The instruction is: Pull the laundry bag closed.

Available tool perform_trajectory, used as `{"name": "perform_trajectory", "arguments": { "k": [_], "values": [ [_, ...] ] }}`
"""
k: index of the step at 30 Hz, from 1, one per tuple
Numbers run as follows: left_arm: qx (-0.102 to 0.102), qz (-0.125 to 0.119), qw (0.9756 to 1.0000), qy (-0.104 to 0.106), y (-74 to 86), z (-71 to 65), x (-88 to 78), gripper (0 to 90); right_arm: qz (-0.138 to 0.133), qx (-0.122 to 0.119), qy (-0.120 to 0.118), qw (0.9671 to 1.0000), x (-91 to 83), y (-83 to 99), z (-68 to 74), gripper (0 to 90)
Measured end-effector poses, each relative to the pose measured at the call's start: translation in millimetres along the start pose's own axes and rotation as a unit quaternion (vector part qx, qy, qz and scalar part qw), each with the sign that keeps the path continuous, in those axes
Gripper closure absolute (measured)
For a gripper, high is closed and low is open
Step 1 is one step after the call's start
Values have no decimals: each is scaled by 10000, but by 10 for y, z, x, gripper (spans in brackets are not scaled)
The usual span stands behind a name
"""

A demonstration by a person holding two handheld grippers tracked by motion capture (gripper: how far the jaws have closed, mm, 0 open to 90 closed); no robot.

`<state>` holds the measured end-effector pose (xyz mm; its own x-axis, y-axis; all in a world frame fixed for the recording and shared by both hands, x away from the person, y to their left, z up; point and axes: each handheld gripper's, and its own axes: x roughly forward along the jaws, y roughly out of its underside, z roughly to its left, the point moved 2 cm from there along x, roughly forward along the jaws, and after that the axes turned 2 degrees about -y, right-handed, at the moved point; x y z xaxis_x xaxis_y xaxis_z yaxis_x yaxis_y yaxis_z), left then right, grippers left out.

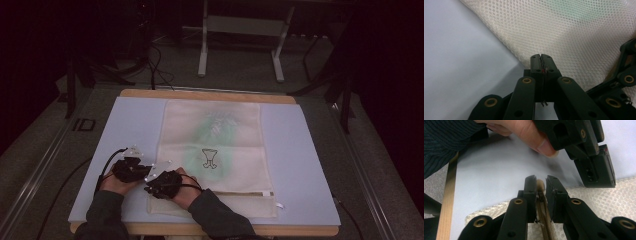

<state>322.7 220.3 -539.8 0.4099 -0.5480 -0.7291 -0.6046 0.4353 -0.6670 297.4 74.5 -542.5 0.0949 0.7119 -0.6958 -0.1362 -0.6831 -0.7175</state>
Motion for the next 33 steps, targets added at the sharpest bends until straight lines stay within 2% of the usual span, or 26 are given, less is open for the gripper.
{"name": "perform_trajectory", "arguments": {
  "k": [17, 26, 33],
  "values": [
    [-49, -92, 9999, -63, 2, 26, -61, 888, 179, -119, 75, 9997, 155, -65, 25, 786],
    [-47, -98, 9999, -64, 1, 25, -63, 888, 247, -50, 114, 9996, 165, -86, 19, 807],
    [-71, -148, 9998, -87, 1, 33, -80, 887, 272, -109, 120, 9995, 161, -98, 20, 810]
  ]
}}
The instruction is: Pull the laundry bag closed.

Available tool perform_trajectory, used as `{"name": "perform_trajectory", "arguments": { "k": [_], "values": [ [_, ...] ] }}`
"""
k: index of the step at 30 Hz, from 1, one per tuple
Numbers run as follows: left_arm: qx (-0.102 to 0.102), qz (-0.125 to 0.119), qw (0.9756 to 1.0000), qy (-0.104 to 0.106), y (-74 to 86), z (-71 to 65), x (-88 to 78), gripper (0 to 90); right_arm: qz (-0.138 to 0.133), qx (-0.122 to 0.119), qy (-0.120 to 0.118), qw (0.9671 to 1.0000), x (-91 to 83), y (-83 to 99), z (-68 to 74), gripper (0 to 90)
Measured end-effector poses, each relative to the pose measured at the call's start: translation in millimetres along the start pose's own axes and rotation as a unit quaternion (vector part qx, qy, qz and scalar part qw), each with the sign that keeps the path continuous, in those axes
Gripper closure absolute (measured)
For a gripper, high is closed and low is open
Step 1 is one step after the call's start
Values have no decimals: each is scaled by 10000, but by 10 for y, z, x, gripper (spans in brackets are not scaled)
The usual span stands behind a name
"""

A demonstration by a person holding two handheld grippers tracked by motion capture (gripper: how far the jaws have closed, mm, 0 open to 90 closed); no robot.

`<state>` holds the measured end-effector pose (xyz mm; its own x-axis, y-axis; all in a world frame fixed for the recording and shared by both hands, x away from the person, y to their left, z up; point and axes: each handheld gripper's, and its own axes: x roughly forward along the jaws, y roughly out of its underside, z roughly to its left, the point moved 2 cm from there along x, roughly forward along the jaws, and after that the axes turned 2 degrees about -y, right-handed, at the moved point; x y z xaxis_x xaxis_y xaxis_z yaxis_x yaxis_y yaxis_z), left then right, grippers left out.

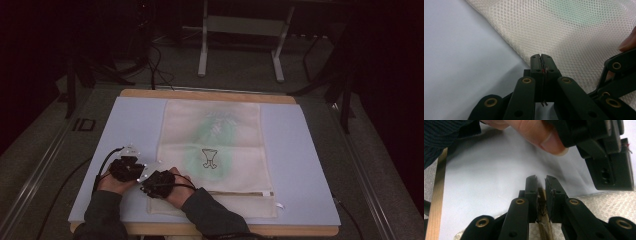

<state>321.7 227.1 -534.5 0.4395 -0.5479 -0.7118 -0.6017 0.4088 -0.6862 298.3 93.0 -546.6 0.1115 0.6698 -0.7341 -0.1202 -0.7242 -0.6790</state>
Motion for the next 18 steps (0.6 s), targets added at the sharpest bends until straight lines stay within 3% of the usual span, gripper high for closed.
{"name": "perform_trajectory", "arguments": {
  "k": [18],
  "values": [
    [-12, -57, 10000, -46, 0, 13, -25, 885, -346, 95, -197, 9992, -232, -1, -24, 810]
  ]
}}
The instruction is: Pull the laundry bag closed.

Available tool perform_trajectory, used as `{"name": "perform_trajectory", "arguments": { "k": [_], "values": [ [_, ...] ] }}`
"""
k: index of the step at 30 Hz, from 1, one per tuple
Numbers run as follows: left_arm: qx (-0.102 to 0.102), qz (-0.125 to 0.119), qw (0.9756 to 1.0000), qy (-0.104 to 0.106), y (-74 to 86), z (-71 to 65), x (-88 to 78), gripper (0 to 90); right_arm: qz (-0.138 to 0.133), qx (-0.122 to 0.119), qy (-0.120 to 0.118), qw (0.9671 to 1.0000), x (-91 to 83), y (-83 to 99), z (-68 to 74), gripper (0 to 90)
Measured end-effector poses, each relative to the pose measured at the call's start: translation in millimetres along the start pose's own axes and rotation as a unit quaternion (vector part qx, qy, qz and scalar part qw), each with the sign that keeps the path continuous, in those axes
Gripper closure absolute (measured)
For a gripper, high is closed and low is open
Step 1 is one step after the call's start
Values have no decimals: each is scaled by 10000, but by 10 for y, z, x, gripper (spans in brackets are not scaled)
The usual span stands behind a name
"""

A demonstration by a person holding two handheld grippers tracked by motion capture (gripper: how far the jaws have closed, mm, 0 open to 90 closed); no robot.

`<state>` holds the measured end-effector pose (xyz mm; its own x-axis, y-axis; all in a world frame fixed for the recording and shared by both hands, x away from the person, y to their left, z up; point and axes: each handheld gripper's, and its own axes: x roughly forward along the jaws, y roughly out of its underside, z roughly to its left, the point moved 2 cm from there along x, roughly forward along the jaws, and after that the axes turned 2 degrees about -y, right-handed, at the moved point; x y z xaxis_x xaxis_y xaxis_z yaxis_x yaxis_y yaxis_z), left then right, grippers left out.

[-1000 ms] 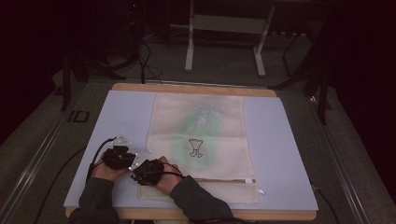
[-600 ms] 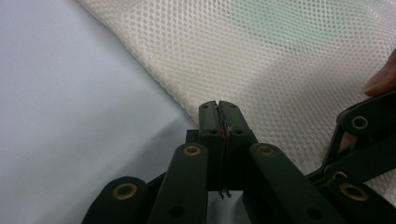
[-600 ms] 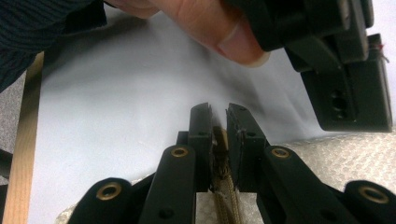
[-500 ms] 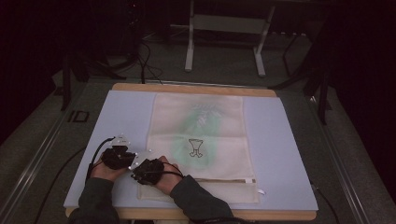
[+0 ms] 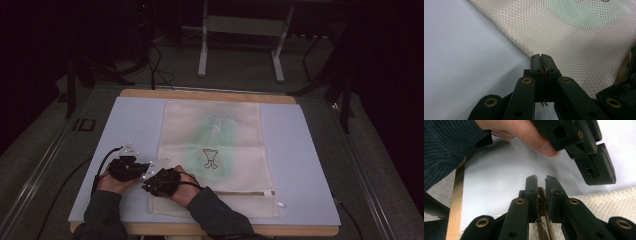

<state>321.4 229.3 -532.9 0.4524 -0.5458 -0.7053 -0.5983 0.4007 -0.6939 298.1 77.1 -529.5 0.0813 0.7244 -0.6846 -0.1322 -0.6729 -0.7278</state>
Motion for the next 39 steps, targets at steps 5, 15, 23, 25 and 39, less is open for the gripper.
{"name": "perform_trajectory", "arguments": {
  "k": [5, 15, 23, 25, 39],
  "values": [
    [9, 8, 10000, 10, 0, -2, 9, 883, -28, 5, -3, 10000, -14, -18, -1, 810],
    [1, 9, 10000, 6, 3, -3, 7, 877, -15, 7, 9, 10000, -12, 4, 3, 812],
    [23, 35, 10000, 2, 2, -9, 12, 876, 33, 49, -31, 10000, -140, 113, -7, 809],
    [28, 45, 10000, 10, 2, -10, 16, 871, 71, 73, -53, 9999, -160, 169, -18, 808],
    [27, 57, 10000, 25, 3, -14, 21, 870, 338, 255, -225, 9988, -98, 266, -61, 796]
  ]
}}
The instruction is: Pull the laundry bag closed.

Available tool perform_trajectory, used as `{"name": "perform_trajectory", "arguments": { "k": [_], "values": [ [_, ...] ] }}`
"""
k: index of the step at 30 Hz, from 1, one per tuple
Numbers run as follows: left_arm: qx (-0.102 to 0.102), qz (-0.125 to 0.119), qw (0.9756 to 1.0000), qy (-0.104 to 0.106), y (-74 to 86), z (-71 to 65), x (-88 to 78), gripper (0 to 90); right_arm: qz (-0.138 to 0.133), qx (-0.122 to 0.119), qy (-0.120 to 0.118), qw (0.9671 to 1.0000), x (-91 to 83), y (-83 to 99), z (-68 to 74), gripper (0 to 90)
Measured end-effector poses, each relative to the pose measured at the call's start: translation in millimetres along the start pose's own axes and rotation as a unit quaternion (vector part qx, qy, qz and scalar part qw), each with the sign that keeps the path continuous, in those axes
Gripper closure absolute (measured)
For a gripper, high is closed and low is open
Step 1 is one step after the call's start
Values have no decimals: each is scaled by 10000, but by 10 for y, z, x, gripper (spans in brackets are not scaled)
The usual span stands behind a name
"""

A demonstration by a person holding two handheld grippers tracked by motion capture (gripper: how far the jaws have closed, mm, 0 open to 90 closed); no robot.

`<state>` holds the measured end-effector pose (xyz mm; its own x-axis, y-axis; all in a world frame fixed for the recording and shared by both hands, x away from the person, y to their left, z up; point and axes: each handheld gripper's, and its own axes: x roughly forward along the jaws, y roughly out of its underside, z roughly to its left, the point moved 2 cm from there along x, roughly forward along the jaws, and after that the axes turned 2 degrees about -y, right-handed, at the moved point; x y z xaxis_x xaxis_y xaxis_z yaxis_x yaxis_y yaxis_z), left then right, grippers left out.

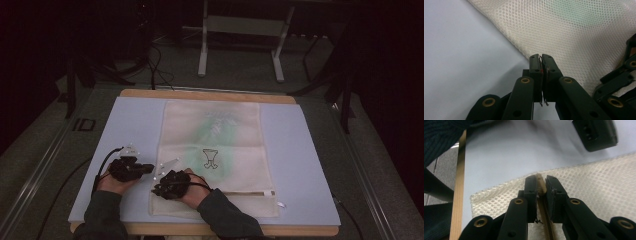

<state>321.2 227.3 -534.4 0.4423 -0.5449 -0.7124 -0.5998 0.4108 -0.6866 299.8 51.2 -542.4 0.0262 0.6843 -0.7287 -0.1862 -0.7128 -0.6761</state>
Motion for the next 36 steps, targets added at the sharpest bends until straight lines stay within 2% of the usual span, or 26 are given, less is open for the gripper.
{"name": "perform_trajectory", "arguments": {
  "k": [3, 6, 10, 16, 26, 36],
  "values": [
    [12, 6, 10000, 5, -1, -3, 1, 870, 8, 41, -22, 10000, 19, 2, 1, 803],
    [20, 29, 10000, 21, -3, -9, 6, 870, -12, 11, 79, 10000, 36, -17, 16, 815],
    [57, -30, 9999, 159, -21, -41, -3, 873, -64, -9, 186, 9998, 55, -25, 28, 816],
    [80, 218, 9994, 268, -8, -59, 48, 877, -85, -12, 160, 9998, 50, -2, 27, 814],
    [141, 508, 9970, 560, 7, -119, 99, 884, -121, -54, 178, 9998, 54, 9, 21, 812],
    [252, 716, 9958, 504, 19, -185, 109, 893, -167, -8, 164, 9997, 55, 22, 18, 813]
  ]
}}
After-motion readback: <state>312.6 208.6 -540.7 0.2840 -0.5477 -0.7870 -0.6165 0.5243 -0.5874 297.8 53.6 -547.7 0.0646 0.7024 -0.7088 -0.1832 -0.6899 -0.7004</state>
